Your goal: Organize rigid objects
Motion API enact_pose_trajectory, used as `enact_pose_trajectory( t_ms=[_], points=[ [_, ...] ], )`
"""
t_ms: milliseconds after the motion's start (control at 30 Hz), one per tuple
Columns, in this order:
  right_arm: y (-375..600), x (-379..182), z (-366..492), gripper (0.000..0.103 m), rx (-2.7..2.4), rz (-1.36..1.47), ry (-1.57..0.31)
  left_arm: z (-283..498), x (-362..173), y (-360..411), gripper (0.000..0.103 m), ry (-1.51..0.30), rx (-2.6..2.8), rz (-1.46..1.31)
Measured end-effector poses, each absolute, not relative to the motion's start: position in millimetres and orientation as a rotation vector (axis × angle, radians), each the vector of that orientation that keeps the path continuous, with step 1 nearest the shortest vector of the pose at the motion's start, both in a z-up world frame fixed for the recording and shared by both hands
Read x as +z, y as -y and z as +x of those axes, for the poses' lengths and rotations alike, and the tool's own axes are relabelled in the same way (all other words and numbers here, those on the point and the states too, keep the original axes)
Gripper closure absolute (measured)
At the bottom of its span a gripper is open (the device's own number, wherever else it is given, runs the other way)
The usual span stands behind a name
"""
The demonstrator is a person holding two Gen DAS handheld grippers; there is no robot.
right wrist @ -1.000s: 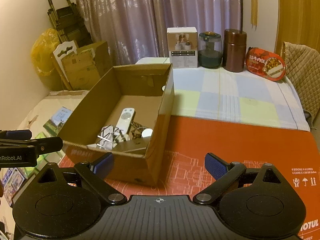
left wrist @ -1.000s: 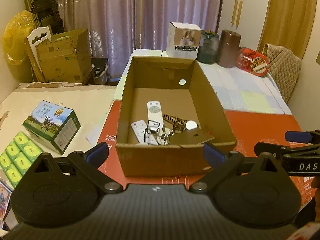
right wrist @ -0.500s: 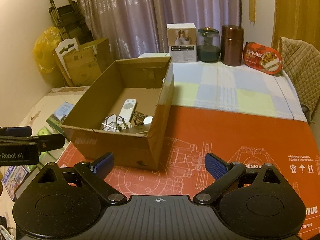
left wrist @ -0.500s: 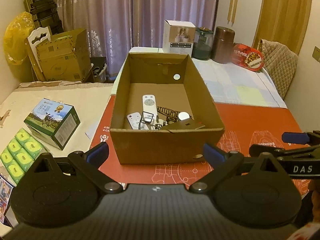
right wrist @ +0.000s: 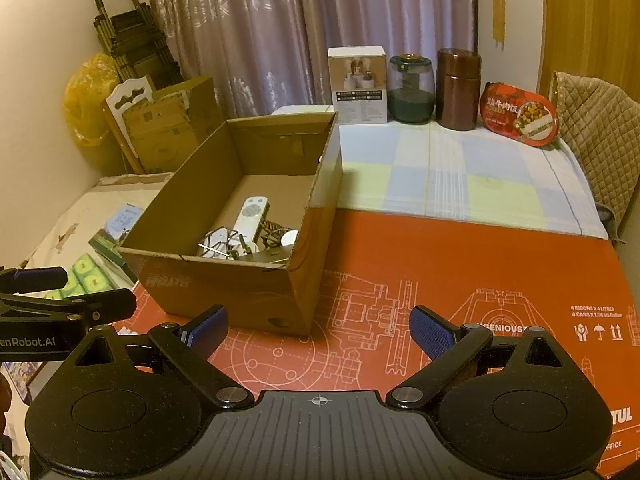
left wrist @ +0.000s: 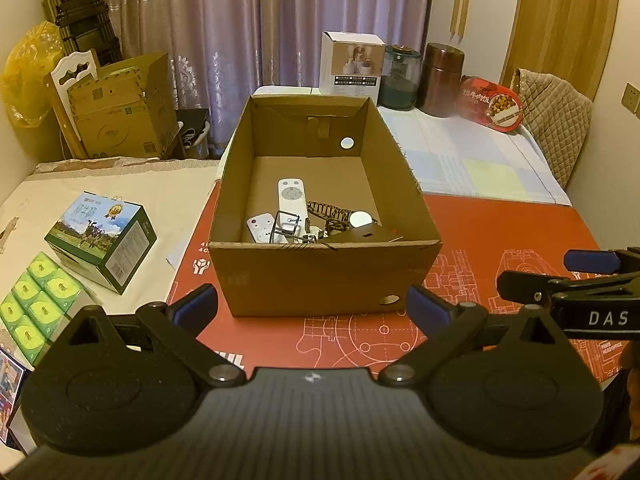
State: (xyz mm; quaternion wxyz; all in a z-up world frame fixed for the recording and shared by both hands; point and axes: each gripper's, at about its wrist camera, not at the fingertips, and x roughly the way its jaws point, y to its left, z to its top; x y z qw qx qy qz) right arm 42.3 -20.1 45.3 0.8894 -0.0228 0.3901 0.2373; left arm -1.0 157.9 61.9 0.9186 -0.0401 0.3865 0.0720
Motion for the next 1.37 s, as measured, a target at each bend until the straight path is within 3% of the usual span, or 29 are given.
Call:
enact_pose_trajectory(
  t_ms=[1367],
  points=[
    [20.7, 39.9, 47.1, 0.009, 0.477, -0.035, -0.817, 5.4, 55.2, -160.8, 0.007, -0.798, 0.125, -0.121]
  ],
)
